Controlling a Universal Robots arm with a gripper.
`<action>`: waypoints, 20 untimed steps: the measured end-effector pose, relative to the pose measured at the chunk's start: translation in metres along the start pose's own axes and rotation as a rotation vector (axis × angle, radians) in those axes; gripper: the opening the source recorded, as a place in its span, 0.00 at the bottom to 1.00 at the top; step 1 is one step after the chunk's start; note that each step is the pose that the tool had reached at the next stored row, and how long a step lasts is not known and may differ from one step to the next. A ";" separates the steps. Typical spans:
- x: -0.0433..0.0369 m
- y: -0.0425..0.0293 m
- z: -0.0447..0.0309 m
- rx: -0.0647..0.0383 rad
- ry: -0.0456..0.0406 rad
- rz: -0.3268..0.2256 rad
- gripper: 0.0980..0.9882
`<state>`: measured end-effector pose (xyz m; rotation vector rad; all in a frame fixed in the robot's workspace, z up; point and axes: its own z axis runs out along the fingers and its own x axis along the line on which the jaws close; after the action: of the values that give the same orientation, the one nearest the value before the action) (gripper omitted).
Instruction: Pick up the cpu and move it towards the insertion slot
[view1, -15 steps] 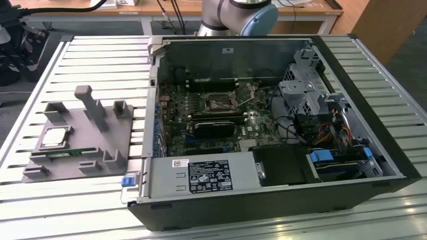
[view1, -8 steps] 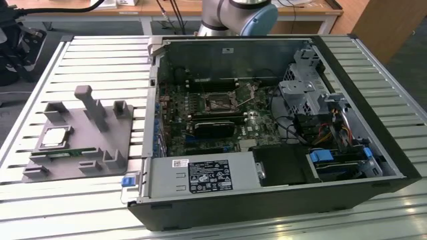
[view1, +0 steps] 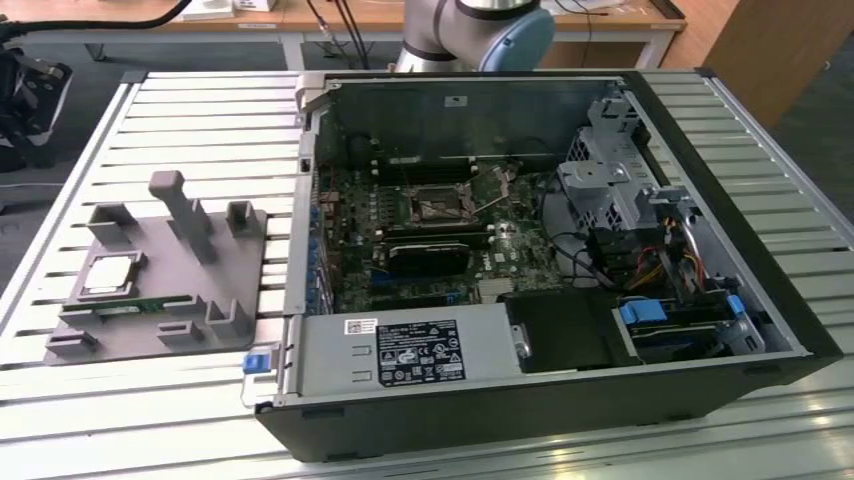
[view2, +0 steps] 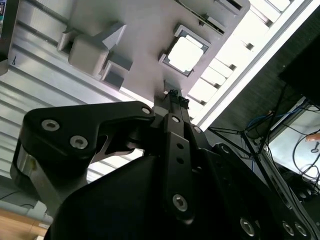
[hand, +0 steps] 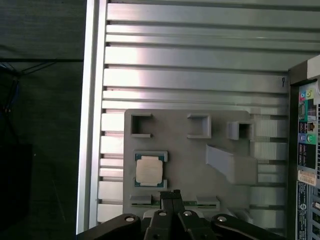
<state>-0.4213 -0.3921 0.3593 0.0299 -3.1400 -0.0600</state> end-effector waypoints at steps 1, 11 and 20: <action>0.0018 0.0000 0.0006 0.000 0.0000 0.000 0.01; 0.0121 -0.0015 0.0095 0.004 0.0002 -0.001 0.01; 0.0145 -0.0034 0.0222 0.008 0.0002 -0.003 0.42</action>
<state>-0.4358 -0.3949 0.3370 0.0342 -3.1401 -0.0476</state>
